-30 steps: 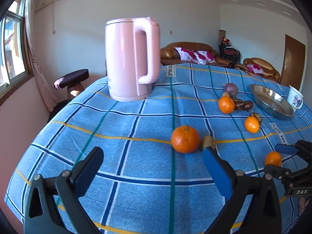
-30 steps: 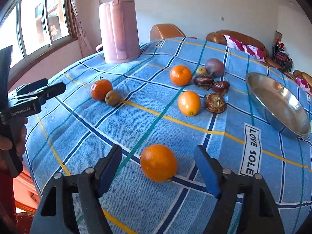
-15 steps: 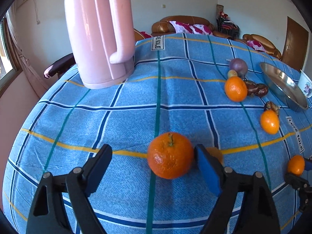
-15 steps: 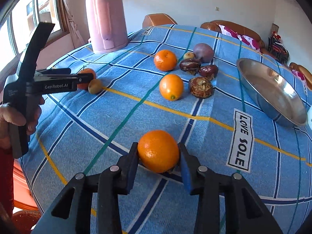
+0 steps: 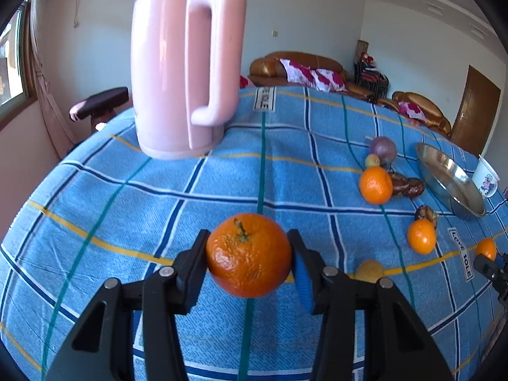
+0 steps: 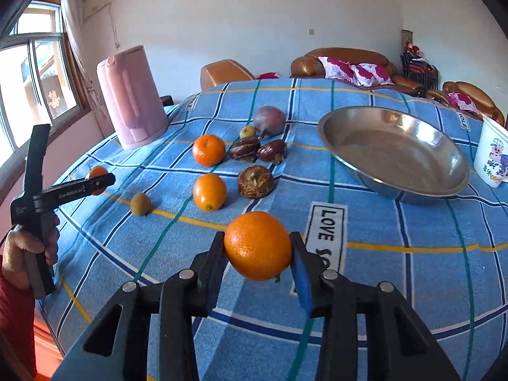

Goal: Organize fruits
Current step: 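Carry both fruits over the steel plate and open both tools to drop them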

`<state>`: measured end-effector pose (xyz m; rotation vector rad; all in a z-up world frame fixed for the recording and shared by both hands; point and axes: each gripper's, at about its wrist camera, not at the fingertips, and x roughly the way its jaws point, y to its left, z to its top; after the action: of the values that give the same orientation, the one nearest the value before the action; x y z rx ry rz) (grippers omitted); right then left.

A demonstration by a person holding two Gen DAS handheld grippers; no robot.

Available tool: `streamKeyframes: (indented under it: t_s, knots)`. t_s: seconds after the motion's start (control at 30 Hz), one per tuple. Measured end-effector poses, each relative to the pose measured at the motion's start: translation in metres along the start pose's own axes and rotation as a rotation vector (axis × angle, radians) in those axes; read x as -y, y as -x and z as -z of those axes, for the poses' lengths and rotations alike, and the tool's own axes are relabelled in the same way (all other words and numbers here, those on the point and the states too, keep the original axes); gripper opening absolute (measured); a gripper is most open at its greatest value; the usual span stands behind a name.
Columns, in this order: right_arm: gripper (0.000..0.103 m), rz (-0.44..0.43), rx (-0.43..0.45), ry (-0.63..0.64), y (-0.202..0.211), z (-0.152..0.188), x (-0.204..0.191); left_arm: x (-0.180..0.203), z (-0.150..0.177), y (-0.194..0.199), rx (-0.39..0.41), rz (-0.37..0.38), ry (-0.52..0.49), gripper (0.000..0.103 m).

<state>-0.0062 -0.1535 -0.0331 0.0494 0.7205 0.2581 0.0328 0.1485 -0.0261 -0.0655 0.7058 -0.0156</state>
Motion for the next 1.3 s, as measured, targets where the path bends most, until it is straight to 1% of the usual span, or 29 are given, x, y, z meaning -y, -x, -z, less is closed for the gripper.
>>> streamKeyframes:
  t_s: [0.07,0.17,0.3,0.4,0.57,0.77,0.9,1.0,1.13,1.17,1.2,1.3]
  knots:
    - [0.041,0.018,0.039,-0.022,0.005,-0.003,0.012,0.010,-0.005,0.014,0.055,0.021,-0.012,0.050]
    - [0.041,0.035,0.074,-0.056,0.012,-0.008,0.029,0.034,-0.012,0.030,0.125,0.060,-0.054,0.050]
    - [0.041,0.077,0.116,-0.082,0.020,-0.017,0.049,0.080,-0.019,0.042,0.179,0.118,-0.131,0.050]
    - [0.041,0.099,0.147,-0.098,0.029,-0.022,0.066,0.114,-0.024,0.040,0.180,0.172,-0.167,0.050]
    - [0.041,0.169,0.178,-0.083,0.038,-0.025,0.084,0.167,-0.030,0.033,0.183,0.246,-0.204,0.050]
    - [0.041,0.301,0.203,-0.040,0.031,-0.036,0.104,0.221,-0.031,0.017,0.179,0.291,-0.231,0.050]
    - [0.041,0.370,0.213,-0.042,0.019,-0.044,0.122,0.259,-0.032,0.000,0.173,0.295,-0.261,0.050]
    - [0.041,0.415,0.207,-0.049,0.008,-0.051,0.134,0.283,-0.035,-0.014,0.148,0.304,-0.266,0.050]
    - [0.041,0.430,0.196,-0.071,-0.003,-0.056,0.146,0.305,-0.041,-0.028,0.132,0.307,-0.259,0.050]
    - [0.041,0.419,0.185,-0.086,-0.004,-0.057,0.150,0.309,-0.042,-0.031,0.129,0.306,-0.257,0.050]
    - [0.041,0.407,0.187,-0.104,-0.004,-0.057,0.154,0.312,-0.043,-0.033,0.127,0.302,-0.254,0.050]
    - [0.041,0.424,0.196,-0.115,-0.004,-0.060,0.163,0.322,-0.044,-0.043,0.115,0.282,-0.250,0.050]
